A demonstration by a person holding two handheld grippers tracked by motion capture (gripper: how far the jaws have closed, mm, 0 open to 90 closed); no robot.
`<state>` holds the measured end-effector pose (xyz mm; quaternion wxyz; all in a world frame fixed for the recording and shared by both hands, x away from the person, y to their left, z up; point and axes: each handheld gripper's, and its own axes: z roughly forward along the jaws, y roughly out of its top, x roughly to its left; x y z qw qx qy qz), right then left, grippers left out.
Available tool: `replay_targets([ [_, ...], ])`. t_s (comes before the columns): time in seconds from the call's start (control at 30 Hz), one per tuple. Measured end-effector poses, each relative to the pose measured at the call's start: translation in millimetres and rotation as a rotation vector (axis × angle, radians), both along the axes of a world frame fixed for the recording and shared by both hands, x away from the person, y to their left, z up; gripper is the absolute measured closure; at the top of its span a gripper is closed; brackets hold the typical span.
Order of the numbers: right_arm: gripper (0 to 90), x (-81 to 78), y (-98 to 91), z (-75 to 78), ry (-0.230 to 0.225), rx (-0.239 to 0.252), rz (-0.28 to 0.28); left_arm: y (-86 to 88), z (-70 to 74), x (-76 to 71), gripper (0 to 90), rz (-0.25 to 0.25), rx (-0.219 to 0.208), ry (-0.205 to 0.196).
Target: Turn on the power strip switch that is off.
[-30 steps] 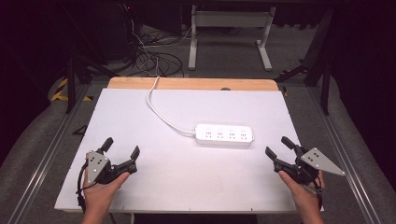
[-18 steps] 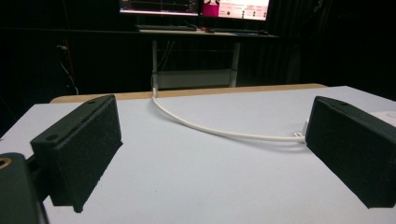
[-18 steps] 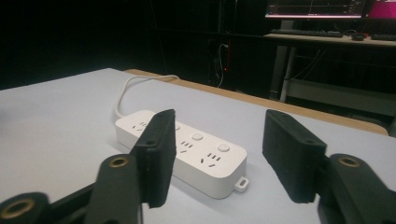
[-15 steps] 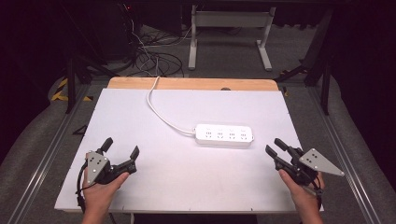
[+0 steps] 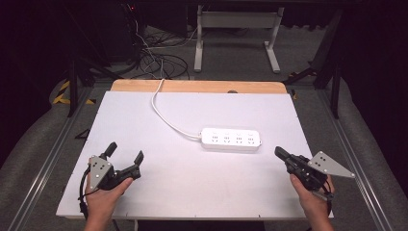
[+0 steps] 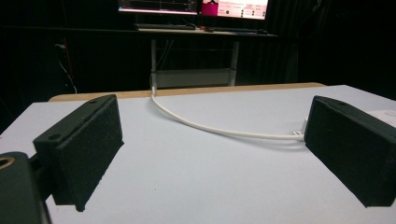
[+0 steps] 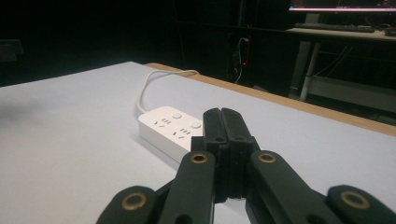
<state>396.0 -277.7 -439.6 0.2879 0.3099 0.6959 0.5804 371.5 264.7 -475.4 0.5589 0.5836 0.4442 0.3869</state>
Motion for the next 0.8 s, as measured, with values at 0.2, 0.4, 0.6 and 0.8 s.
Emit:
replay_targets([
  [0.2, 90.0, 4.5, 2.5, 2.9, 0.014, 0.006, 0.033, 0.2, -0.1, 0.2, 5.5, -0.001, -0.002, -0.001],
  [0.4, 90.0, 10.1, 3.5, 10.2, 0.025, 0.01, 0.053, -2.3, -0.7, 0.8, 5.6, -0.011, 0.008, 0.002],
  [0.6, 90.0, 14.1, 9.9, 16.8, 0.05, -0.004, 0.074, -3.1, 0.1, -0.8, 5.7, -0.017, 0.013, -0.005],
  [0.8, 90.0, 18.7, 19.2, 20.3, 0.071, -0.032, 0.093, -3.7, 0.6, -1.3, 5.8, -0.018, 0.01, -0.005],
])
